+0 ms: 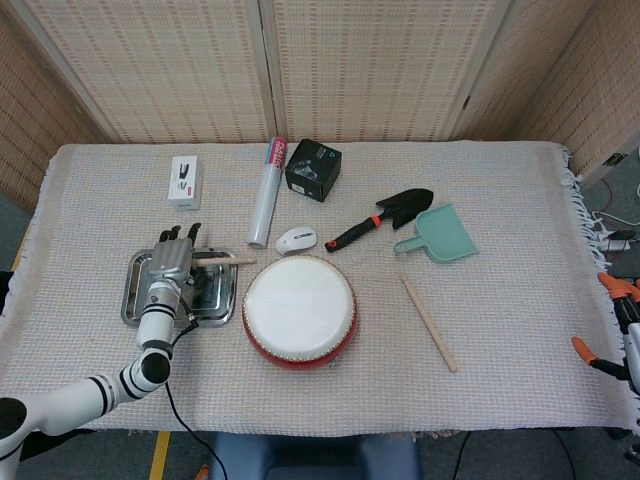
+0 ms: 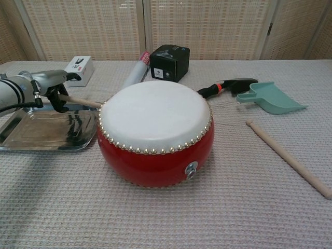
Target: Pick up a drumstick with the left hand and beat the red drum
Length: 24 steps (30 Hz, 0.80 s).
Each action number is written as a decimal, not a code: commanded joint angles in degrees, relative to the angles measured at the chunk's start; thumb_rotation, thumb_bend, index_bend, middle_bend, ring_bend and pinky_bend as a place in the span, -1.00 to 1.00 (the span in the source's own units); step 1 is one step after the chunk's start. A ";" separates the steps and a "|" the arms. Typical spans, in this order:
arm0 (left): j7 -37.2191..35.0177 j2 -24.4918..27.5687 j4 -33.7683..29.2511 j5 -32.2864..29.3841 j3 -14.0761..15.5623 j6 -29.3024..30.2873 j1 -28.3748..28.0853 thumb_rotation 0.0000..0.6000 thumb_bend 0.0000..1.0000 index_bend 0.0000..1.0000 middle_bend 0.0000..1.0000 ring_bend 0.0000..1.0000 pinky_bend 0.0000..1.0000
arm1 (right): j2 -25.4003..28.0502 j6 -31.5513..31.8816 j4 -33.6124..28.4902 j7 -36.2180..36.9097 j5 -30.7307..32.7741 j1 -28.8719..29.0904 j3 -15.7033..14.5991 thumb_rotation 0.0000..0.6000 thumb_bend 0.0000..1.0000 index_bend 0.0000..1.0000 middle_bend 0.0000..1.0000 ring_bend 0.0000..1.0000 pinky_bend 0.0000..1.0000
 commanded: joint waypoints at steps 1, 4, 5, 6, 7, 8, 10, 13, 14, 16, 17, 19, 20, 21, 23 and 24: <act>0.38 0.35 -0.02 -0.24 0.58 -0.37 -0.35 1.00 -0.41 -1.00 -1.00 -1.00 -0.92 | 0.00 0.00 0.00 0.02 0.03 -0.02 0.01 1.00 -0.52 -0.91 -0.79 -1.00 -0.91; 0.11 0.43 0.00 -0.33 0.93 -0.40 -0.52 1.00 -0.45 -1.00 -1.00 -1.00 -0.94 | -0.04 -0.11 0.01 -0.02 0.08 -0.01 0.00 1.00 -0.52 -0.91 -0.79 -1.00 -0.91; -0.12 0.55 -0.14 -0.29 1.04 -0.49 -0.53 1.00 -0.46 -1.00 -1.00 -1.00 -0.94 | -0.05 -0.17 -0.01 0.01 0.11 0.00 0.01 1.00 -0.52 -0.91 -0.79 -1.00 -0.91; -0.29 0.67 -0.27 -0.22 1.13 -0.54 -0.53 1.00 -0.47 -1.00 -1.00 -1.00 -0.94 | -0.04 -0.21 -0.03 0.02 0.12 0.01 0.01 1.00 -0.52 -0.91 -0.79 -1.00 -0.91; -0.43 0.75 -0.32 -0.03 1.27 -0.49 -0.54 1.00 -0.50 -1.00 -1.00 -1.00 -0.95 | -0.03 -0.22 -0.04 0.01 0.12 0.03 0.03 1.00 -0.52 -0.91 -0.79 -1.00 -0.91; -0.49 0.82 -0.29 0.19 1.45 -0.43 -0.56 1.00 -0.53 -1.00 -1.00 -1.00 -0.95 | -0.03 -0.23 -0.06 -0.04 0.11 0.05 0.05 1.00 -0.52 -0.91 -0.79 -1.00 -0.91; -0.82 0.91 -0.22 0.43 1.67 -0.41 -0.61 1.00 -0.60 -1.00 -1.00 -1.00 -0.96 | 0.00 -0.16 -0.14 -0.15 0.00 0.07 0.07 1.00 -0.52 -0.91 -0.79 -1.00 -0.91; -1.47 1.23 -0.37 0.64 1.80 -0.52 -0.61 1.00 -0.64 -1.00 -1.00 -1.00 -0.96 | 0.04 -0.12 -0.26 -0.19 -0.03 0.05 0.08 1.00 -0.52 -0.91 -0.79 -1.00 -0.91; -1.89 1.42 -0.60 0.79 1.72 -0.49 -0.54 1.00 -0.64 -1.00 -1.00 -1.00 -0.96 | 0.08 -0.11 -0.31 -0.20 0.02 0.04 0.10 1.00 -0.52 -0.91 -0.79 -1.00 -0.91; -3.80 2.04 -1.65 1.43 1.11 -0.01 -0.04 1.00 -0.64 -1.00 -1.00 -1.00 -0.96 | 0.21 -0.10 -0.40 -0.16 0.12 -0.01 0.13 1.00 -0.52 -0.91 -0.79 -1.00 -0.91; -4.90 2.48 -2.36 1.90 0.78 0.23 0.31 1.00 -0.64 -1.00 -1.00 -1.00 -0.96 | 0.27 -0.09 -0.43 -0.12 0.15 -0.03 0.16 1.00 -0.52 -0.91 -0.79 -1.00 -0.91; -7.68 4.01 -4.51 3.19 0.08 0.78 1.42 1.00 -0.64 -1.00 -1.00 -1.00 -0.96 | 0.49 -0.08 -0.53 0.02 0.19 -0.03 0.22 1.00 -0.52 -0.91 -0.79 -1.00 -0.91; -8.95 4.75 -5.55 3.84 -0.23 1.27 2.03 1.00 -0.64 -1.00 -1.00 -1.00 -0.96 | 0.60 -0.10 -0.57 0.08 0.20 -0.02 0.25 1.00 -0.52 -0.91 -0.79 -1.00 -0.91; -10.52 5.72 -6.87 4.96 -0.49 2.21 2.89 1.00 -0.63 -1.00 -1.00 -1.00 -0.96 | 0.71 -0.18 -0.57 0.21 0.24 0.03 0.30 1.00 -0.52 -0.91 -0.79 -1.00 -0.91; -12.75 7.12 -8.78 7.02 -0.63 4.11 4.35 1.00 -0.61 -1.00 -1.00 -1.00 -0.95 | 0.88 -0.38 -0.58 0.41 0.26 0.12 0.32 1.00 -0.52 -0.91 -0.79 -1.00 -0.91; -14.30 8.01 -10.02 8.51 -0.64 5.53 5.46 1.00 -0.60 -1.00 -1.00 -1.00 -0.94 | 0.98 -0.50 -0.57 0.51 0.27 0.19 0.34 1.00 -0.52 -0.91 -0.79 -1.00 -0.91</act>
